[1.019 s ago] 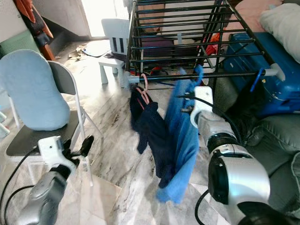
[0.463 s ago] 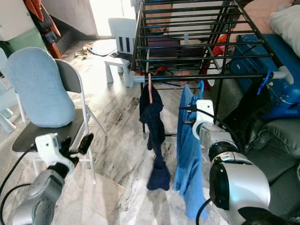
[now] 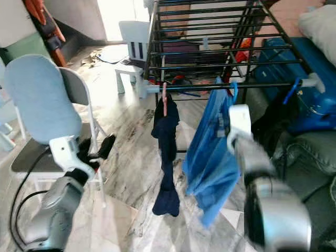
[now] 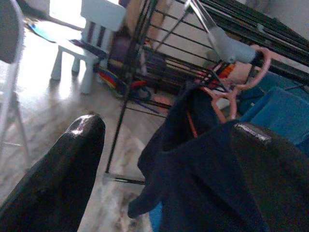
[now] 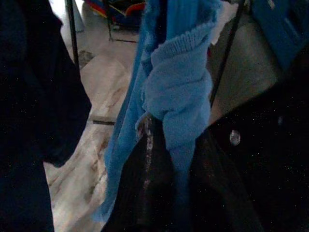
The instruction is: Hang hanger
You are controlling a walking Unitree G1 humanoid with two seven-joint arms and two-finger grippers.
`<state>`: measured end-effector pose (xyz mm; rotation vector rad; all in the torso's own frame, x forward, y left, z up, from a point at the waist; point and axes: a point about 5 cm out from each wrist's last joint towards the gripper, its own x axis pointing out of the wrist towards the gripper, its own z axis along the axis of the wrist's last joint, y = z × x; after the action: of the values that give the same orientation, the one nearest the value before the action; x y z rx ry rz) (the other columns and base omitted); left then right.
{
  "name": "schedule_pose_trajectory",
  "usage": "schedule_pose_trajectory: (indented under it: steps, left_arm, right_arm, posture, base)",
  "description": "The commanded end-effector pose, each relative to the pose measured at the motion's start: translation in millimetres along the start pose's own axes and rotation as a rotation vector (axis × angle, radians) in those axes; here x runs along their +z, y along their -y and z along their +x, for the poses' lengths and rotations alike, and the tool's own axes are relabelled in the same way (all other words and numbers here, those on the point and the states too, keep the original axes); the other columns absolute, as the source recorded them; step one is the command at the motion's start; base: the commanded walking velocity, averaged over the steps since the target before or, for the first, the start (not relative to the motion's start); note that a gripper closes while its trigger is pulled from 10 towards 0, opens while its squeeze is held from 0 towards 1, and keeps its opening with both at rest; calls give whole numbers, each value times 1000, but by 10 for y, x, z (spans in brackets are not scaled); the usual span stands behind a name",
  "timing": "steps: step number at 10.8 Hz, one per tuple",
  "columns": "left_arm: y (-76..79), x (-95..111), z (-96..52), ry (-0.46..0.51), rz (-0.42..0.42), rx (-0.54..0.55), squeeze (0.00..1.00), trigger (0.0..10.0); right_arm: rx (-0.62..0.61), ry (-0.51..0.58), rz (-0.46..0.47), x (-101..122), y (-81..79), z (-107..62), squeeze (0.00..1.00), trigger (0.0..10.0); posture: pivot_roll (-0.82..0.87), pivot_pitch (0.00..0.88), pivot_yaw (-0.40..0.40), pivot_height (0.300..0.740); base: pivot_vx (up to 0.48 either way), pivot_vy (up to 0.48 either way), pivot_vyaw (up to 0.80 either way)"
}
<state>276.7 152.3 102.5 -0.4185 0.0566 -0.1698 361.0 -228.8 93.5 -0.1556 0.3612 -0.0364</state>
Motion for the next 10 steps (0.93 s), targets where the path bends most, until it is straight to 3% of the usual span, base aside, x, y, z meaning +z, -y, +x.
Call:
schedule_pose_trajectory:
  steps: [1, 2, 5, 7, 10]
  left_arm:
    - [6, 3, 20, 6, -1, -9, 0, 10000]
    - [43, 36, 37, 25, 9, -29, 0, 10000]
    - [-60, 24, 54, 34, 0, -15, 0, 10000]
    - [-32, 26, 106, 51, -11, -29, 0, 10000]
    - [5, 37, 156, 74, -24, -43, 0, 10000]
  right_arm:
    - [-1, 117, 4, 112, -45, -36, 0, 10000]
    - [16, 217, 2, 6, -158, -218, 0, 10000]
    - [16, 278, -11, -122, -248, -588, 0, 10000]
    - [1, 275, -20, -95, -201, -654, 0, 10000]
    - [14, 241, -14, -103, -219, -701, 0, 10000]
  posture:
    - [-143, 0, 83, 740]
    - [-183, 0, 98, 740]
    - [-241, 0, 109, 740]
    - [-259, 0, 107, 740]
    - [-263, 0, 105, 740]
  base:
    - [0, 0, 0]
    - [0, 0, 0]
    - [0, 0, 0]
    - [0, 0, 0]
    - [305, 0, 0]
